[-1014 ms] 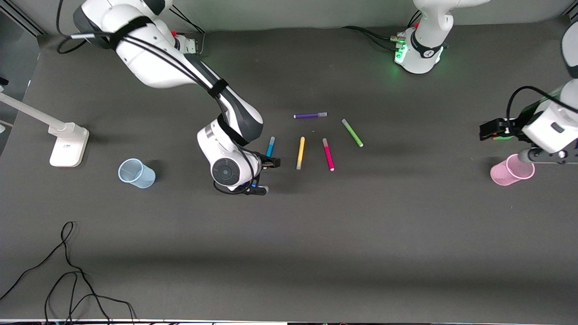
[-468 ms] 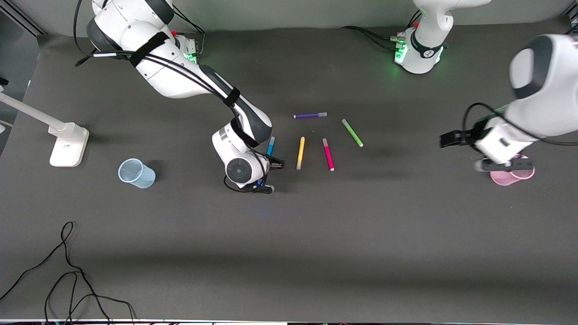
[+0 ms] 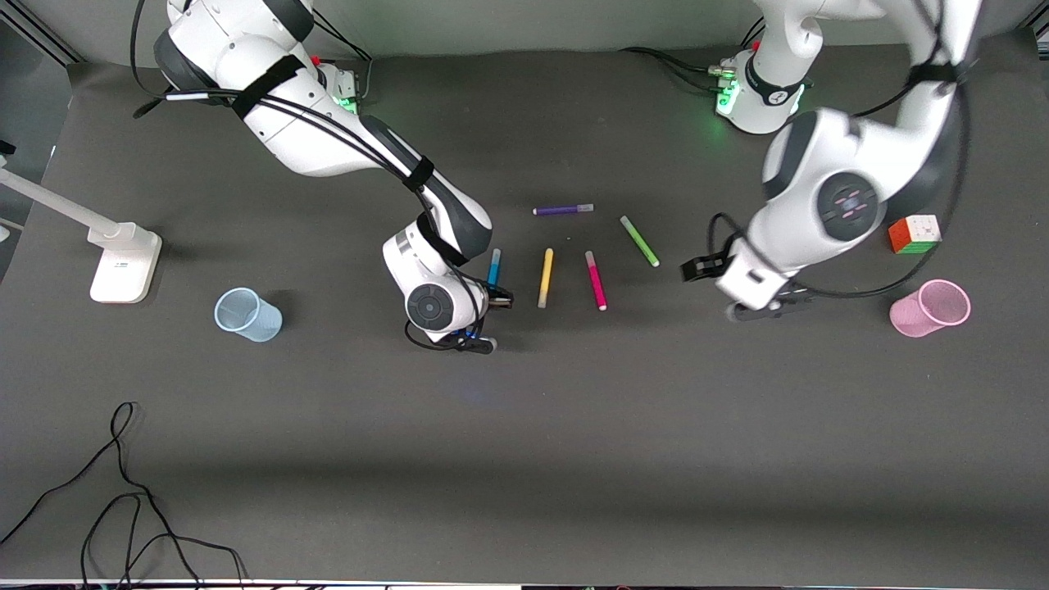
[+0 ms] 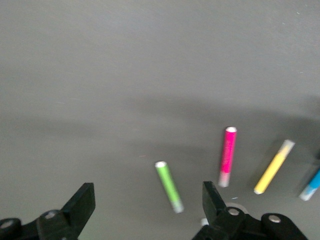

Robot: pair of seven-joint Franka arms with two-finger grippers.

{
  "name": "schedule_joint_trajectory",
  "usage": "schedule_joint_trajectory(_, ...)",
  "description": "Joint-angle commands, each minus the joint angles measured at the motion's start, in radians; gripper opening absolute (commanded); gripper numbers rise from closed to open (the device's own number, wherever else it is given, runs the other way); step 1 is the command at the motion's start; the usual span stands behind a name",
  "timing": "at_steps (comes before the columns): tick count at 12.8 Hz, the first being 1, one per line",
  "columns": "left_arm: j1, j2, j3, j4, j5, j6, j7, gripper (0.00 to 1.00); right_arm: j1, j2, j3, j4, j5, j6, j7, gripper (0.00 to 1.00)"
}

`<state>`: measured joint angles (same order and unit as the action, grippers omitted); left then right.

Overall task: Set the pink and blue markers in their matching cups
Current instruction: 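Grasp the blue marker with the right gripper while the left gripper reaches the pink marker, then carry the blue marker to the blue cup while the left gripper grasps the pink marker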

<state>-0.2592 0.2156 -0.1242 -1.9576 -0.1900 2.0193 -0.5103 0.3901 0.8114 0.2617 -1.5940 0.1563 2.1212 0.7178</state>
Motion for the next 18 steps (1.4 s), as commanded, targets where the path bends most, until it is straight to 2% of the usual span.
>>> schedule_joint_trajectory(1, -0.076, 0.095, 0.015, 0.005, -0.048, 0.117, -0.065, 0.96, -0.025, -0.020, -0.007, -0.012, -0.021, 0.011, 0.020, 0.00)
schedule_joint_trajectory(3, -0.139, 0.164, 0.017, 0.006, -0.046, 0.223, -0.157, 0.96, -0.037, -0.053, -0.009, 0.021, -0.021, -0.065, 0.017, 0.00)
schedule_joint_trajectory(5, -0.189, 0.229, 0.017, 0.008, -0.046, 0.303, -0.218, 0.96, -0.046, -0.098, -0.036, 0.078, -0.021, -0.195, 0.006, 0.00)
schedule_joint_trajectory(7, -0.239, 0.281, 0.017, 0.008, -0.046, 0.376, -0.238, 0.95, -0.048, -0.199, -0.120, 0.088, -0.021, -0.298, -0.088, 0.00)
schedule_joint_trajectory(9, -0.293, 0.321, 0.018, 0.002, -0.037, 0.474, -0.316, 0.94, -0.048, -0.296, -0.238, 0.068, -0.024, -0.331, -0.240, 0.00)
schedule_joint_trajectory(12, -0.344, 0.335, 0.021, -0.027, -0.005, 0.519, -0.323, 0.88, -0.046, -0.382, -0.404, 0.048, -0.064, -0.330, -0.478, 0.00)
schedule_joint_trajectory(13, -0.351, 0.331, 0.021, -0.043, 0.061, 0.518, -0.321, 0.88, -0.045, -0.400, -0.442, 0.046, -0.078, -0.328, -0.518, 0.00)
schedule_joint_trajectory(15, -0.354, 0.326, 0.021, -0.072, 0.183, 0.518, -0.323, 0.88, -0.045, -0.461, -0.476, -0.001, -0.199, -0.282, -0.595, 0.00)
schedule_joint_trajectory(16, -0.354, 0.327, 0.021, -0.076, 0.201, 0.518, -0.323, 0.88, -0.046, -0.507, -0.496, -0.065, -0.242, -0.221, -0.627, 0.00)
schedule_joint_trajectory(18, -0.354, 0.326, 0.021, -0.078, 0.213, 0.518, -0.323, 0.80, -0.046, -0.595, -0.560, -0.229, -0.250, -0.048, -0.731, 0.00)
